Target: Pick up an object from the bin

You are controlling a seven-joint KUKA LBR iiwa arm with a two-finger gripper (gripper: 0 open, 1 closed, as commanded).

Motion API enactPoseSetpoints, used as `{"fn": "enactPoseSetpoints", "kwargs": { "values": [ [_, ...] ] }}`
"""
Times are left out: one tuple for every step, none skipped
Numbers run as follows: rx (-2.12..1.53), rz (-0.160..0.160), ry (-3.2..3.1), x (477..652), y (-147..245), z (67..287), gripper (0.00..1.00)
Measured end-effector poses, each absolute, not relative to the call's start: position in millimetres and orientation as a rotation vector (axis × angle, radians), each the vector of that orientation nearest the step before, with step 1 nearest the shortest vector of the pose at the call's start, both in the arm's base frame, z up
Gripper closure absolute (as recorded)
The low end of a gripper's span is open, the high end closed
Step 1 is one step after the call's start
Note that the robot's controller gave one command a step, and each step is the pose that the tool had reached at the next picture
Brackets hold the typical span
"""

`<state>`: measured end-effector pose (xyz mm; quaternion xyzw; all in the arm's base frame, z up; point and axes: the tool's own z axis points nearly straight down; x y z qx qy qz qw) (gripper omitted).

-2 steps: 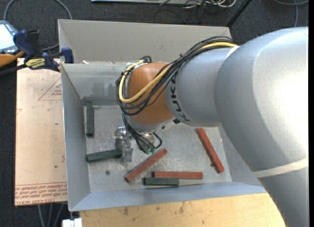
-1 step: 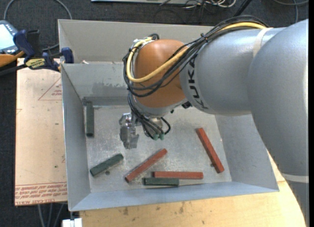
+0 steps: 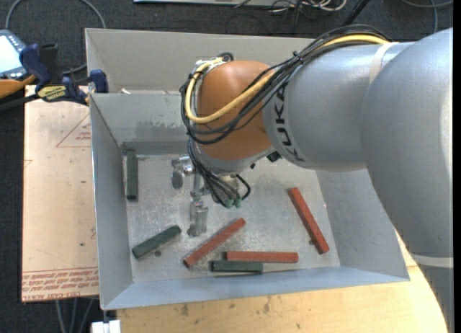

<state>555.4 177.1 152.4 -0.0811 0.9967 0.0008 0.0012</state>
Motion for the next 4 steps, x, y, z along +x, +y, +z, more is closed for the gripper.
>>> {"fn": "enactPoseSetpoints", "kwargs": {
  "values": [
    [-0.272,-0.002,3.138,520.7,103,66,0.0],
    [-0.091,0.002,3.134,507.9,100,71,0.0],
    [0.148,-0.001,3.133,510.8,19,71,0.0],
    [-0.223,0.005,3.124,482.4,100,81,0.0]
  ]
}}
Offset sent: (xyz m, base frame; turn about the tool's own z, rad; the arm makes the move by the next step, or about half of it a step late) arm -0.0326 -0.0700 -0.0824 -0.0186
